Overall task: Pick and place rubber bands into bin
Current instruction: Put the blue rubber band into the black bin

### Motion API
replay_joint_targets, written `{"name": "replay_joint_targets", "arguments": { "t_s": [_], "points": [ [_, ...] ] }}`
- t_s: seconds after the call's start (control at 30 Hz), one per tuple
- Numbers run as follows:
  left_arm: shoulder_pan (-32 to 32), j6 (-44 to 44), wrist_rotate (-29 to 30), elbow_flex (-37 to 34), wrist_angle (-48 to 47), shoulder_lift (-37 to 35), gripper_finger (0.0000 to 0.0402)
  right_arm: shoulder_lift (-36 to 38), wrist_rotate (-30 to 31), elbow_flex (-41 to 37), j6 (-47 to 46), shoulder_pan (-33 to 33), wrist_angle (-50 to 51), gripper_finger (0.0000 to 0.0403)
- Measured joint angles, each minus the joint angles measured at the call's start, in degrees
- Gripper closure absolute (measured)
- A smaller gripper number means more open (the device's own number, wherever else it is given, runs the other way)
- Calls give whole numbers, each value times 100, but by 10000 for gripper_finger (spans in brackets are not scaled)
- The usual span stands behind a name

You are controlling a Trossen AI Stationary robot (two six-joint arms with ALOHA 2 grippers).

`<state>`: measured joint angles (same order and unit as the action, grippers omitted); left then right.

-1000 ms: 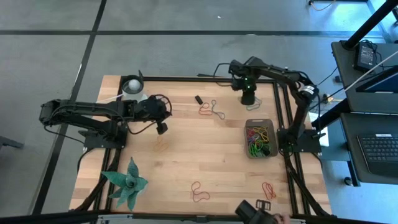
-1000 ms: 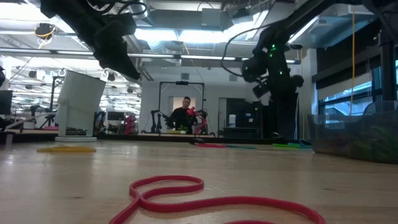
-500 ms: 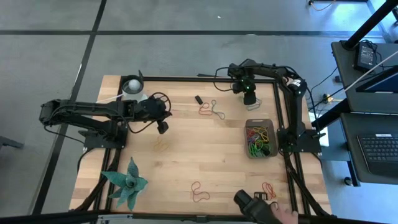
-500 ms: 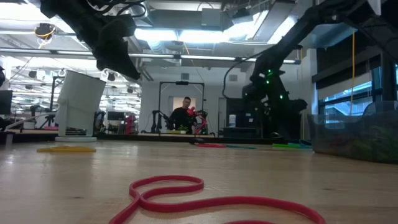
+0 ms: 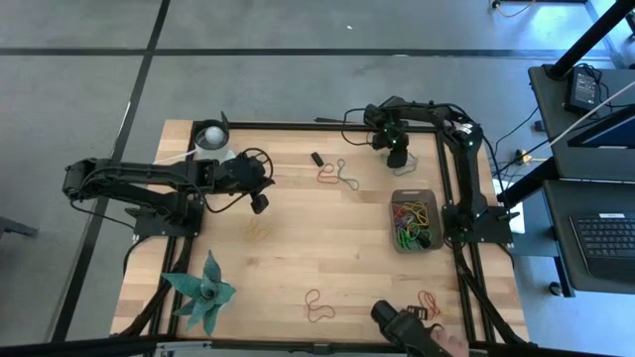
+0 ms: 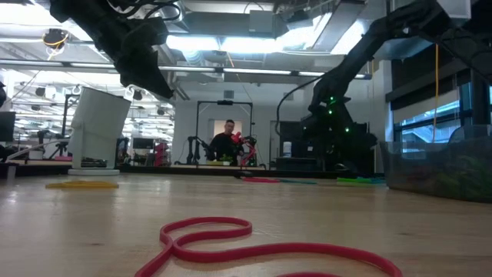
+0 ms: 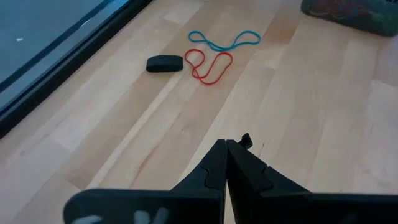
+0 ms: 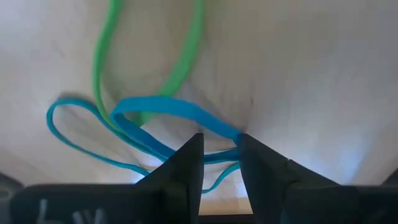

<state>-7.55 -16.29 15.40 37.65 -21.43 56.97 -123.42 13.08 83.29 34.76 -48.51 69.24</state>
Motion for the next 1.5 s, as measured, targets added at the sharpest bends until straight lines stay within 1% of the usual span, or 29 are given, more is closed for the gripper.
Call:
{"name": "replay_joint_targets", "arguments": {
  "t_s": [0.1, 0.17, 0.27, 0.33, 0.4, 0.47, 0.57, 0.7, 0.87, 1.1, 1.17, 1.3, 1.5],
  "points": [
    [-4, 44, 4, 0, -1, 0, 400, -6, -2, -2, -181, 26, -13, 302],
    [-4, 112, 4, 0, 0, 0, 400, -9, 0, -2, -306, 54, -11, 313],
    [-4, 209, 5, 0, 0, 0, 400, -19, 7, -7, -436, 127, 14, 346],
    [-4, 249, 7, 0, 0, 0, 400, -16, 45, -9, -516, 187, 22, 378],
    [-4, 251, 5, 0, 0, 0, 400, 4, 46, -15, -607, 233, 36, 395],
    [-4, 251, 4, 0, 0, 0, 400, 53, -7, -30, -642, 267, 49, 393],
    [-4, 253, 2, 0, -1, 0, 400, 207, -273, -48, -750, 303, 35, 397],
    [-4, 261, 2, 0, 0, 0, 400, 566, -244, -42, -921, 290, 97, 398],
    [-4, 502, 0, 0, 0, 0, 400, 982, -233, -35, -945, 299, 103, 400],
    [-4, 564, 2, -2, 0, 0, 400, 1094, -242, -35, -895, 287, -5, 384],
    [-4, 679, 0, -2, 0, 0, 400, 1087, -303, -35, -656, 292, -84, 376],
    [-4, 705, 9, -2, 1, 0, 400, 1087, -554, -33, 120, 292, -88, 360],
    [-5, 705, 12, -2, 2, 0, 400, 1087, -566, -33, 769, 290, -101, 335]
  ]
}}
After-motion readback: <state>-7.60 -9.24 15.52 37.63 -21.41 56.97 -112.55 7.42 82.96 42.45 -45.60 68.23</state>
